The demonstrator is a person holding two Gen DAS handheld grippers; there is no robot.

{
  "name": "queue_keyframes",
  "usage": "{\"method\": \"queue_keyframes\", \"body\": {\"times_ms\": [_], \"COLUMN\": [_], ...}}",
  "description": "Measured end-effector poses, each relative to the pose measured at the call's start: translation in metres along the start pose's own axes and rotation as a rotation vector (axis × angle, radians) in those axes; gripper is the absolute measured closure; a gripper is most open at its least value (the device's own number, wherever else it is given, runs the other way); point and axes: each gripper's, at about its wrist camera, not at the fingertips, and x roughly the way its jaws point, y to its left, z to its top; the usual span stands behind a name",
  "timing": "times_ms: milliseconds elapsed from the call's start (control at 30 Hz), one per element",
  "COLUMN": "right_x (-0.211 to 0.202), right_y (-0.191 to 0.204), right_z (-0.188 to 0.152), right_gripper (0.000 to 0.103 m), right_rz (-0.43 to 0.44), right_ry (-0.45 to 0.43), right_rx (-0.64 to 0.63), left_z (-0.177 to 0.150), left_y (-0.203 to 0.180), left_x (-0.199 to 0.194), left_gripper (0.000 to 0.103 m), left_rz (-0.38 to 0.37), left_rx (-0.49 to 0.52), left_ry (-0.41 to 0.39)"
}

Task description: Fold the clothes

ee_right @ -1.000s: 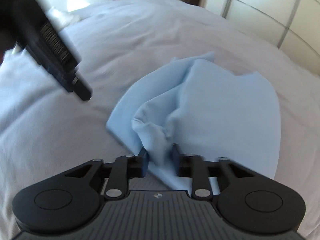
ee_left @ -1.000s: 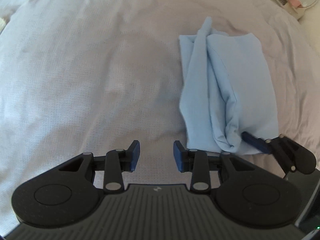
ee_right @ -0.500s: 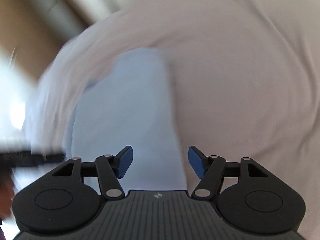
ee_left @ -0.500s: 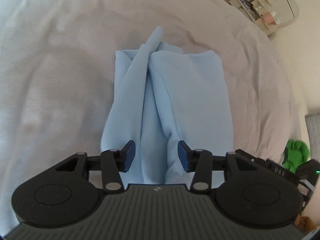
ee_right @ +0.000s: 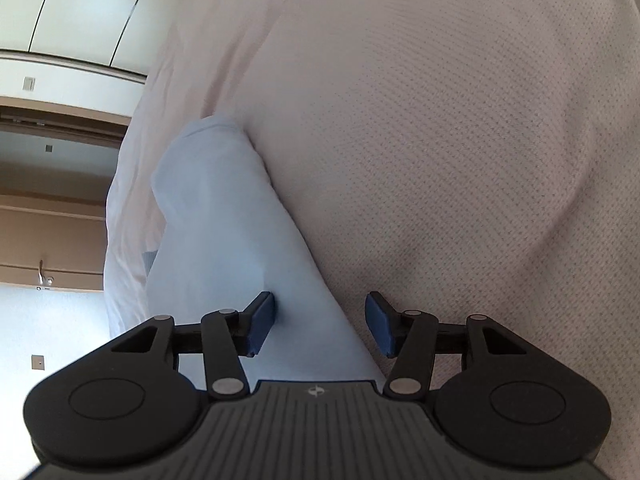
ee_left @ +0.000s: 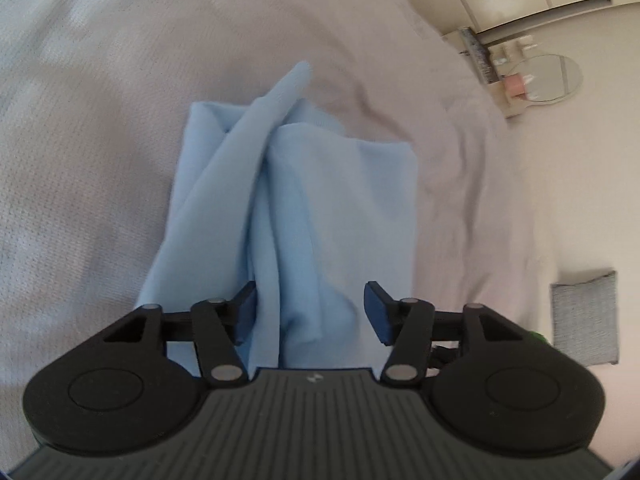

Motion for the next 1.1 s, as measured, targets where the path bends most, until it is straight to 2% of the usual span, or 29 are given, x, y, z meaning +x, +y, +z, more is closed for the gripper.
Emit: {"method": "queue_keyframes", "body": {"times_ms": [67, 100, 133, 200, 300, 367, 433, 467, 533, 667, 833, 900, 1000, 1100], "right_x": [0.005, 0.005, 0.008, 0.012, 0.009, 0.001, -0.002, -0.002, 0.004, 0.022, 0.019, 0.011, 0.033, 0.035], "right_y": [-0.001, -0.002, -0.001, 0.002, 0.012, 0.025, 0.043, 0.051, 0.066, 0.074, 0.073, 0.064, 0.090, 0.093], "right_z": [0.001, 0.001, 0.000, -0.001, -0.004, -0.006, -0.008, -0.009, -0.012, -0.022, -0.027, -0.031, -0.027, -0.029], "right_gripper": [0.050, 0.049, 0.049, 0.048, 0.048, 0.053, 0.053, 0.053, 0.053, 0.053, 0.053, 0.053, 0.053, 0.052], "right_rz": [-0.002, -0.001, 0.000, -0.002, -0.006, 0.002, 0.008, 0.006, -0.025, -0.116, -0.167, -0.174, -0.185, -0.190], "right_ry": [0.006, 0.007, 0.008, 0.007, -0.009, -0.024, -0.025, -0.019, 0.006, 0.032, 0.031, 0.032, 0.035, 0.034], "right_rx": [-0.004, -0.004, -0.004, -0.010, -0.069, -0.140, -0.227, -0.273, -0.363, -0.480, -0.526, -0.527, -0.529, -0.533], "left_z": [0.003, 0.005, 0.006, 0.007, 0.003, -0.001, -0.001, 0.002, 0.006, 0.008, 0.009, 0.009, 0.012, 0.013], "left_y": [0.007, 0.007, 0.004, -0.011, -0.045, -0.067, -0.077, -0.074, -0.054, -0.001, 0.014, 0.018, 0.014, 0.012], "left_x": [0.010, 0.015, 0.016, 0.013, -0.003, -0.019, -0.036, -0.041, -0.042, -0.013, -0.018, -0.018, -0.018, -0.021], "left_gripper": [0.064, 0.075, 0.084, 0.091, 0.095, 0.095, 0.095, 0.095, 0.094, 0.093, 0.092, 0.092, 0.091, 0.091], "left_rz": [0.012, 0.023, 0.031, 0.052, 0.109, 0.124, 0.145, 0.156, 0.210, 0.228, 0.159, 0.151, 0.147, 0.151], "left_rx": [-0.028, -0.024, -0.001, 0.081, 0.271, 0.401, 0.477, 0.484, 0.455, 0.279, 0.162, 0.149, 0.134, 0.127], "left_ry": [0.015, 0.024, 0.028, 0.011, -0.039, -0.095, -0.148, -0.161, -0.157, -0.073, -0.104, -0.095, -0.088, -0.084]}}
